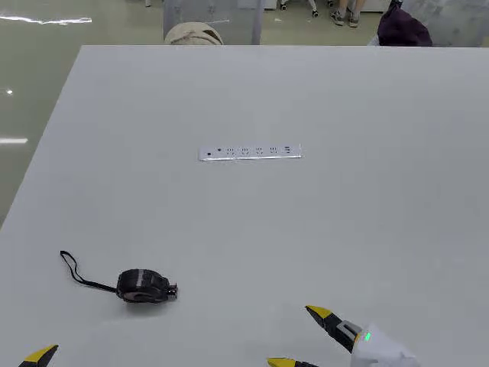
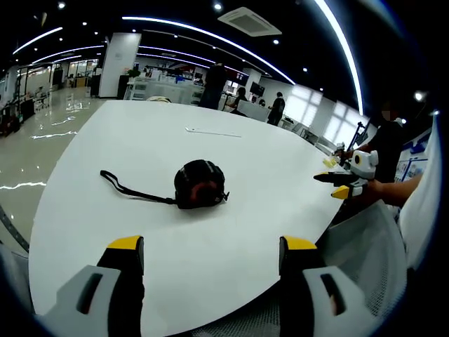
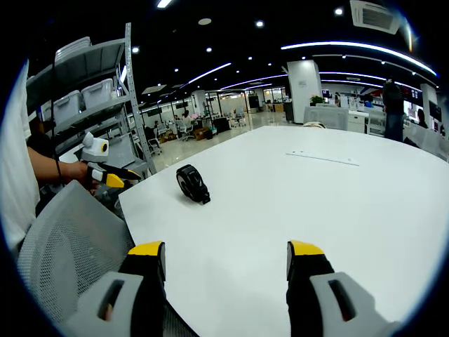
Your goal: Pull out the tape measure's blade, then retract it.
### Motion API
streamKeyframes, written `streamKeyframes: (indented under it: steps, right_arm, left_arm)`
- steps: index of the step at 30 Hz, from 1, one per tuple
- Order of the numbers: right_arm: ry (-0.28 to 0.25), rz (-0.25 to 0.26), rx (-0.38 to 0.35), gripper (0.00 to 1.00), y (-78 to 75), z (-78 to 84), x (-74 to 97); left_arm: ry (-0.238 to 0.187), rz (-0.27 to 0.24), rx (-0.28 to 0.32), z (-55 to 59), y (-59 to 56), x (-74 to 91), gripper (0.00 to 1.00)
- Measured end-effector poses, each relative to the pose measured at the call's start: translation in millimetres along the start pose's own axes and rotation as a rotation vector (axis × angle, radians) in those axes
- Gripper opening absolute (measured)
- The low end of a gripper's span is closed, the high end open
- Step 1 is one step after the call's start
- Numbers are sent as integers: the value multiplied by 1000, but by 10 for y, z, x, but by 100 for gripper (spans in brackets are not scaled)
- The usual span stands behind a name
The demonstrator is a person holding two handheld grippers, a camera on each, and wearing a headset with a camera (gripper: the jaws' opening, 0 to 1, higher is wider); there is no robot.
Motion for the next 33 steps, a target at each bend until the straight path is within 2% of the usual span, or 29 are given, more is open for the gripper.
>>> streamKeyframes:
  steps: [5, 21, 25, 33]
  right_arm:
    - [0, -2, 0, 71, 4, 4, -6]
    - [-8, -5, -5, 71, 10, -6, 4]
    - [-7, -4, -4, 71, 14, -15, 3]
    - [-7, -7, -6, 71, 26, -4, -4]
  left_arm:
    - [-3, -13, 3, -1, 12, 8, 78]
    - [-4, -7, 9, -10, 9, 8, 78]
    - [-7, -7, 11, 5, 53, 10, 78]
    - [3, -6, 10, 47, 33, 6, 78]
Point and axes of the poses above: the centre of the closed fingertips' face, and the gripper's own axes: x roughly backward along the fingers, y roughly to its left, z roughly out of its underside, the point moved 2 cm from there along x, roughly backward along the fingers, and after that the axes turned 4 degrees about x, right-handed, at the moved point
